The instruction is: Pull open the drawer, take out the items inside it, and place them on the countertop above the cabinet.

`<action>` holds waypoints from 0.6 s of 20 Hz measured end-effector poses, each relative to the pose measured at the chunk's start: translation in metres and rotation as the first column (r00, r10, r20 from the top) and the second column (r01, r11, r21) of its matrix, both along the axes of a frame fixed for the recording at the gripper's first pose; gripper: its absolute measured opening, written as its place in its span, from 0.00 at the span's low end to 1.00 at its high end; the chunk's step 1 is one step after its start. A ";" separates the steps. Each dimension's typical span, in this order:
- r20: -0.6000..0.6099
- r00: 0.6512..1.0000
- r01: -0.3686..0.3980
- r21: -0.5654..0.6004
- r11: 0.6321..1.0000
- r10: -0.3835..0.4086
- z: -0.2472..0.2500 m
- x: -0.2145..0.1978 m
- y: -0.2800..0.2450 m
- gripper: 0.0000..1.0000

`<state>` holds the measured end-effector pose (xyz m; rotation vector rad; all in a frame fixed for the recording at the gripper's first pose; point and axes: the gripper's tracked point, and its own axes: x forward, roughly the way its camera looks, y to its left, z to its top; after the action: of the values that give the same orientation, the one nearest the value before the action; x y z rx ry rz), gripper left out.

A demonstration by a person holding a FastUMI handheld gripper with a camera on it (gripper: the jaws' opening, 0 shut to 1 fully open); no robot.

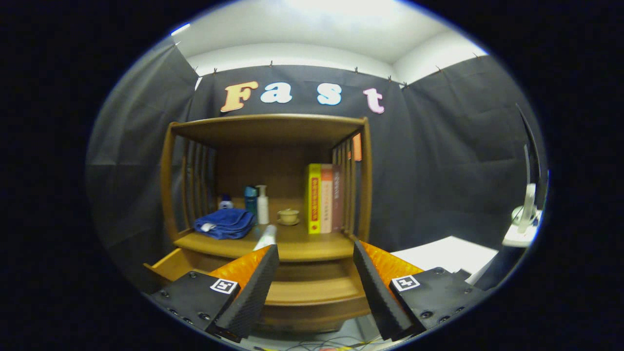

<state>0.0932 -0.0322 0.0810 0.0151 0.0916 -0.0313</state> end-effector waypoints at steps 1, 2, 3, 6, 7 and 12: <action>0.011 1.000 -0.029 0.011 1.000 0.029 -0.013 -0.004 0.016 0.99; 0.018 0.999 -0.036 0.006 0.999 0.036 -0.025 -0.007 0.028 0.99; 0.022 0.999 -0.043 -0.013 0.999 0.043 -0.039 -0.008 0.036 0.99; 0.046 0.995 -0.086 -0.096 0.992 0.090 -0.066 -0.013 0.069 0.98; 0.056 0.993 -0.094 -0.114 0.989 0.101 -0.072 -0.016 0.078 0.99; 0.037 0.993 -0.110 -0.095 0.989 0.114 -0.118 -0.013 0.100 0.99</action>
<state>0.0805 0.0682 -0.0367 -0.0824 0.0480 0.0775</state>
